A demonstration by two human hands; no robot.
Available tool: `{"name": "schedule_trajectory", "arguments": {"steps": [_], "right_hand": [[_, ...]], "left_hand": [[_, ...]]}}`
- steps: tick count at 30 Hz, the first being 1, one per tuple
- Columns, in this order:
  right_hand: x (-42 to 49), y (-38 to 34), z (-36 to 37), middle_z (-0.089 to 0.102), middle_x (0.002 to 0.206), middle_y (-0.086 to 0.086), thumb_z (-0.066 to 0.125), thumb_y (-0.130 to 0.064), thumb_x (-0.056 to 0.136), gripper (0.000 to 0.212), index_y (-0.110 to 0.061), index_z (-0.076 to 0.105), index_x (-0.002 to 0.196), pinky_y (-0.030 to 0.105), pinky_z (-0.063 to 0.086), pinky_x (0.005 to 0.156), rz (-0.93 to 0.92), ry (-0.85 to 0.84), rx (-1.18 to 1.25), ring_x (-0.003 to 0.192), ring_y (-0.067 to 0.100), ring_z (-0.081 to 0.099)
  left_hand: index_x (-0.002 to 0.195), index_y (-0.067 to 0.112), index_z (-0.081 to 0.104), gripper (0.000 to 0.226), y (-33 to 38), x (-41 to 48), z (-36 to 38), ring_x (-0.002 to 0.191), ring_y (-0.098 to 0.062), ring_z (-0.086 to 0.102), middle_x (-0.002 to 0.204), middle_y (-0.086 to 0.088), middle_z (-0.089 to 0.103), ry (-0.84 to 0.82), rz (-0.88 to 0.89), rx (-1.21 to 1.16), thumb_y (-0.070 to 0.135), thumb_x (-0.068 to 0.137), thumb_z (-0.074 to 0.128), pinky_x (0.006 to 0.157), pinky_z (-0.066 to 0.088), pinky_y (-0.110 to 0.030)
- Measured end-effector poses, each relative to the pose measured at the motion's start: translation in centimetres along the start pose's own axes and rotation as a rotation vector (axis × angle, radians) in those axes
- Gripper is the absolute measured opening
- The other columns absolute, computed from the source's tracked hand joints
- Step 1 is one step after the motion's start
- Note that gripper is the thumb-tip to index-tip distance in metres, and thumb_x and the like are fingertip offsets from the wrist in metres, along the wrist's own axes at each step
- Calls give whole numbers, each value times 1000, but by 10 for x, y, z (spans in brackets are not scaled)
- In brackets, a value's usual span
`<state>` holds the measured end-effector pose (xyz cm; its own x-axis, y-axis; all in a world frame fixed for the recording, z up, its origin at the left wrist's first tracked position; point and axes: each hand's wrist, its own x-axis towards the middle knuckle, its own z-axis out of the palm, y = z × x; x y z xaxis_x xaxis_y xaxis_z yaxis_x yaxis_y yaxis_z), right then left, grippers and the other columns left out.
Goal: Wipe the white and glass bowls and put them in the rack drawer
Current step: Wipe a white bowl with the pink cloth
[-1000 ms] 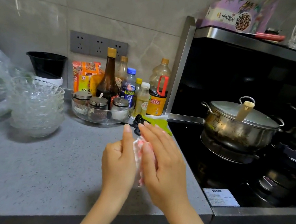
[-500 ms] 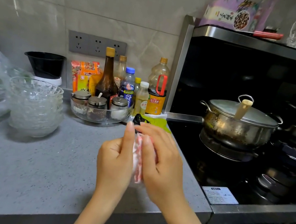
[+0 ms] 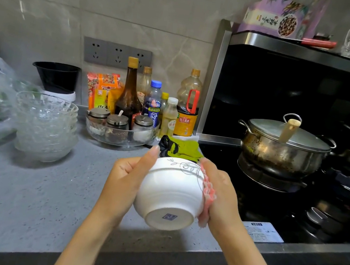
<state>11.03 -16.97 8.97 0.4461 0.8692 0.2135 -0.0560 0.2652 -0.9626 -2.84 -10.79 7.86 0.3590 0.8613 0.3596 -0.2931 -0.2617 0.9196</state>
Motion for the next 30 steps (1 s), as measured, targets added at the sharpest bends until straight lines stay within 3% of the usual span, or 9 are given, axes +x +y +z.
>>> {"name": "schedule_trajectory", "arguments": {"steps": [7, 12, 14, 16, 18, 21, 24, 28, 30], "right_hand": [[8, 3, 4, 35, 45, 9, 49, -23, 97, 56, 3, 40, 48, 16, 29, 42, -214, -124, -182, 39, 15, 33], [5, 9, 10, 45, 41, -1, 42, -23, 102, 59, -12, 46, 45, 15, 35, 44, -285, -20, -161, 38, 7, 45], [5, 17, 13, 65, 63, 4, 40, -32, 102, 49, -8, 66, 68, 23, 47, 54, -295, 28, -178, 61, 13, 64], [2, 24, 20, 71, 97, -4, 35, -39, 101, 40, -20, 70, 102, 31, 53, 78, -424, 50, -368, 93, 11, 66], [-2, 26, 29, 63, 118, -14, 30, -38, 99, 42, -26, 64, 119, 33, 44, 98, -635, 96, -640, 115, 6, 55], [-1, 27, 35, 62, 123, -11, 32, -31, 97, 42, -21, 64, 122, 35, 37, 105, -811, 129, -857, 120, 7, 52], [6, 27, 25, 62, 122, -12, 33, -32, 97, 40, -24, 64, 121, 35, 42, 100, -732, 61, -713, 119, 6, 53], [15, 22, 12, 65, 116, -9, 36, -39, 93, 41, -24, 66, 117, 26, 46, 93, -372, -35, -275, 110, 5, 59], [9, 21, 13, 64, 119, -10, 34, -40, 95, 42, -24, 64, 120, 29, 44, 97, -421, -10, -329, 114, 6, 57]], "left_hand": [[53, 4, 53, 72, 8, 9, 6, 47, -30, 53, 52, -18, 55, -147, 191, 405, 69, 81, 43, 48, 36, -32], [45, -1, 33, 77, -3, 7, 10, 41, -26, 30, 43, -18, 31, 65, 250, 369, 61, 88, 51, 45, 23, -29], [53, -12, 41, 77, -9, 7, 13, 42, -36, 41, 47, -28, 41, 180, 158, 229, 56, 88, 51, 48, 31, -30], [57, -16, 43, 73, -13, 7, 19, 45, -36, 46, 50, -30, 46, 297, 92, 125, 47, 93, 50, 51, 33, -35], [48, -4, 40, 65, -15, 6, 27, 44, -25, 39, 45, -16, 40, 415, 99, 111, 41, 95, 48, 49, 29, -32], [34, 17, 42, 65, -19, 2, 37, 33, -10, 39, 33, 2, 41, 451, 131, 140, 41, 95, 44, 38, 32, -21], [37, 9, 45, 66, -20, 1, 38, 37, -14, 42, 37, -4, 44, 426, 96, 126, 55, 84, 44, 42, 33, -25], [41, 6, 36, 66, -16, -6, 40, 41, -21, 39, 43, -10, 40, 435, 75, 59, 52, 86, 45, 46, 29, -28], [37, 15, 29, 62, -11, -8, 41, 39, -16, 29, 39, -1, 29, 446, 120, 89, 54, 83, 42, 42, 22, -26]]}}
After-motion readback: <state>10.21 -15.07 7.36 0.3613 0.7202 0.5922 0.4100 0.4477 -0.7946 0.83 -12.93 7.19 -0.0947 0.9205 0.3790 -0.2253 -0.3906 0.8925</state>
